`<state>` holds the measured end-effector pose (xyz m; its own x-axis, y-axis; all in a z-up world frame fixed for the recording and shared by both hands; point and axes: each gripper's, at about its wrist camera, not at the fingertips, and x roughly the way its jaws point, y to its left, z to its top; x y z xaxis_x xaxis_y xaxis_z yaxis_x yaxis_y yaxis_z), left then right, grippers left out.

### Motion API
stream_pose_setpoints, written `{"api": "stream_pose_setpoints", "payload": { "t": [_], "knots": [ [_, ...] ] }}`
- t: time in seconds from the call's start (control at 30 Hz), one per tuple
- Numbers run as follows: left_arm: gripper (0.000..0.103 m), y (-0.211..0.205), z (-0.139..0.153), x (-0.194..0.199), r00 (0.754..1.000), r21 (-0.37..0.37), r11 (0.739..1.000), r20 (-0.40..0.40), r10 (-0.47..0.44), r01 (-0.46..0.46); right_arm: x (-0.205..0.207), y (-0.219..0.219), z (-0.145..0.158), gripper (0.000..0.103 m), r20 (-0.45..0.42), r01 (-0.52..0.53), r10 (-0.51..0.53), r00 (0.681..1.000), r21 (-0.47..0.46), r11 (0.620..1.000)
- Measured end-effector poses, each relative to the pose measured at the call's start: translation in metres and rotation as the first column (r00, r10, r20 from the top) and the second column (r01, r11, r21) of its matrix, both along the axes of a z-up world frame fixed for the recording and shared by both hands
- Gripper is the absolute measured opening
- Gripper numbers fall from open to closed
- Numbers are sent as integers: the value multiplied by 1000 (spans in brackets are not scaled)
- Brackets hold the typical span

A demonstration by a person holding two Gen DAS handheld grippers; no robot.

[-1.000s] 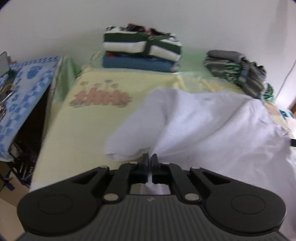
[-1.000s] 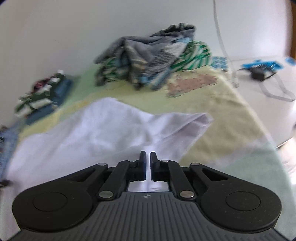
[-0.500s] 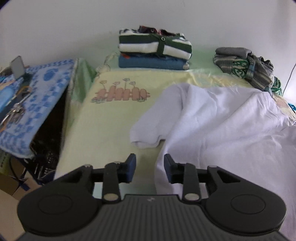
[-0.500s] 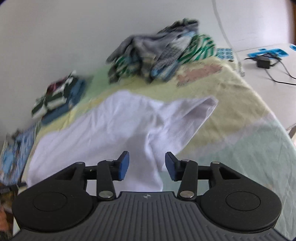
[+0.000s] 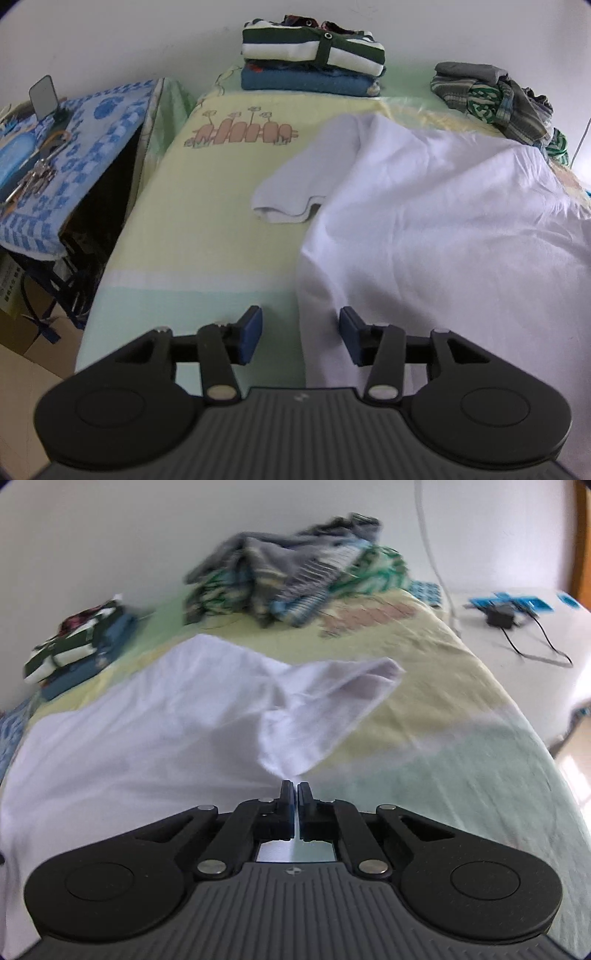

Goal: Fold clothes

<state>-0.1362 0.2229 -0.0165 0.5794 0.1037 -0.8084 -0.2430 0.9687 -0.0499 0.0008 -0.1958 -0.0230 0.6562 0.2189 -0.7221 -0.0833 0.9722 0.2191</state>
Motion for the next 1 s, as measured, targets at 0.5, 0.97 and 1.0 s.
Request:
{"api": "stream_pose_setpoints", "payload": {
  "t": [0.5,0.97,1.0],
  "knots": [
    [53,2,13,-93,993,40,999,-120,-18,23,-88,-8,11,31,121,-240,249,961,-86,967],
    [45,-45,6,-134,983,38,995,-163,-87,94,-121,-29,5,38,-41,-277,277,960,6,961],
    [44,-46,6,-134,983,36,995,-165,-86,93,-127,-30,5,38,-52,-286,286,957,6,958]
  ]
}}
